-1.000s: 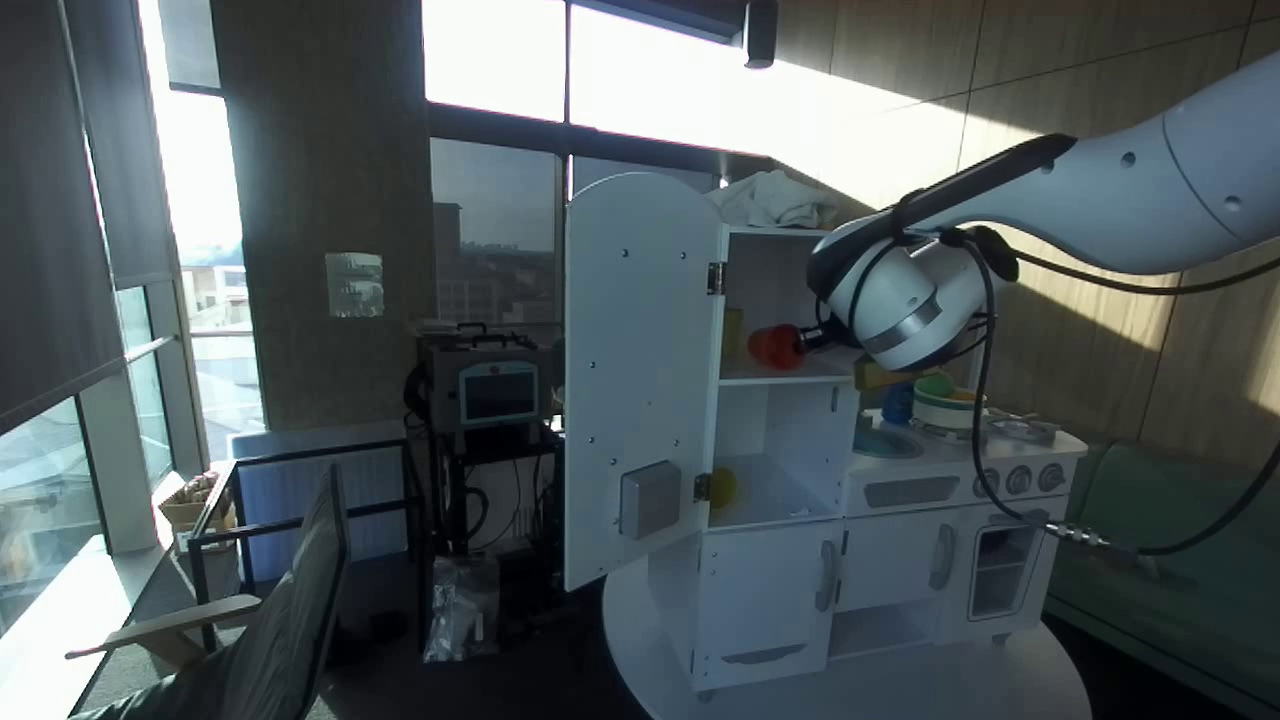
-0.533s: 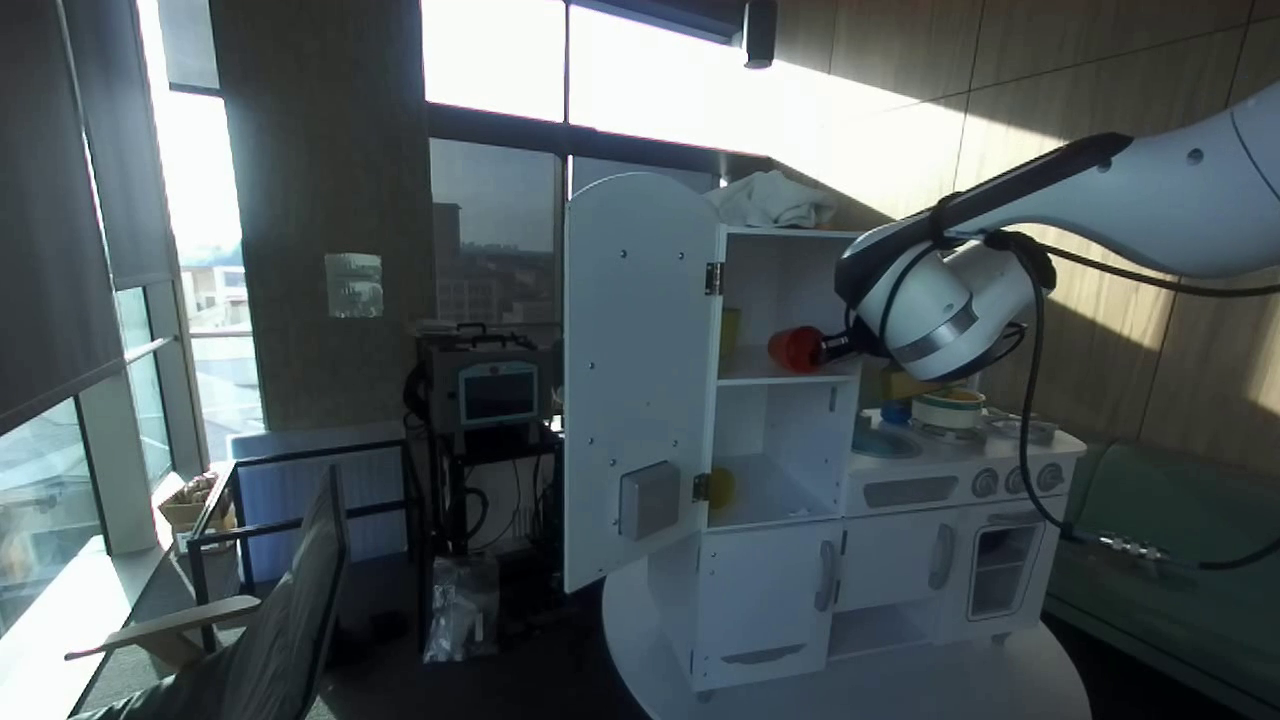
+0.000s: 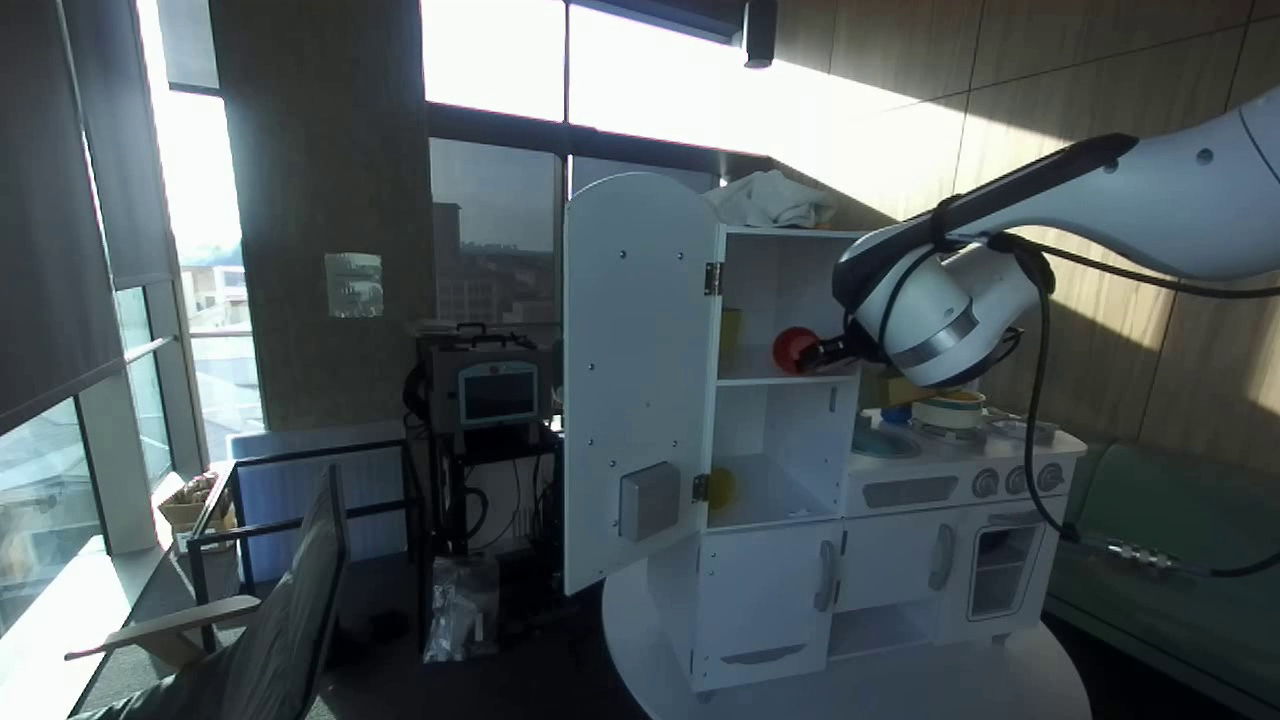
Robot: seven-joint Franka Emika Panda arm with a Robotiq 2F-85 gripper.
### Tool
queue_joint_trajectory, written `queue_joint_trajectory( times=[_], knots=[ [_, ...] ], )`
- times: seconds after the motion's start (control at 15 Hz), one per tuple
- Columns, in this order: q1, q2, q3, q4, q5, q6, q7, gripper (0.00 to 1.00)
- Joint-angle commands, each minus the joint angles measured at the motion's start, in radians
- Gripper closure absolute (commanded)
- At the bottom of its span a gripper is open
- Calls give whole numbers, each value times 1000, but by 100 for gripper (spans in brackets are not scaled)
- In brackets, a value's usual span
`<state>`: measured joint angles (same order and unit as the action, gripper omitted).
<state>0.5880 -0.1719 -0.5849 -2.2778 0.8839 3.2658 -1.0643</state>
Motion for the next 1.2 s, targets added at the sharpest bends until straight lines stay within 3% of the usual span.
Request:
queue_joint_trajectory(
  times=[0.0, 0.13, 0.27, 0.6, 1.13],
  knots=[
    [-10, -37, 6, -6, -4, 18, -4, 69],
    [-8, -45, 4, -7, -3, 22, -7, 86],
    [-3, -61, 1, -8, -3, 15, -11, 93],
    [15, -118, -27, -4, 5, -52, -15, 91],
    [-65, -147, -58, -1, -11, -294, 28, 91]
  ],
)
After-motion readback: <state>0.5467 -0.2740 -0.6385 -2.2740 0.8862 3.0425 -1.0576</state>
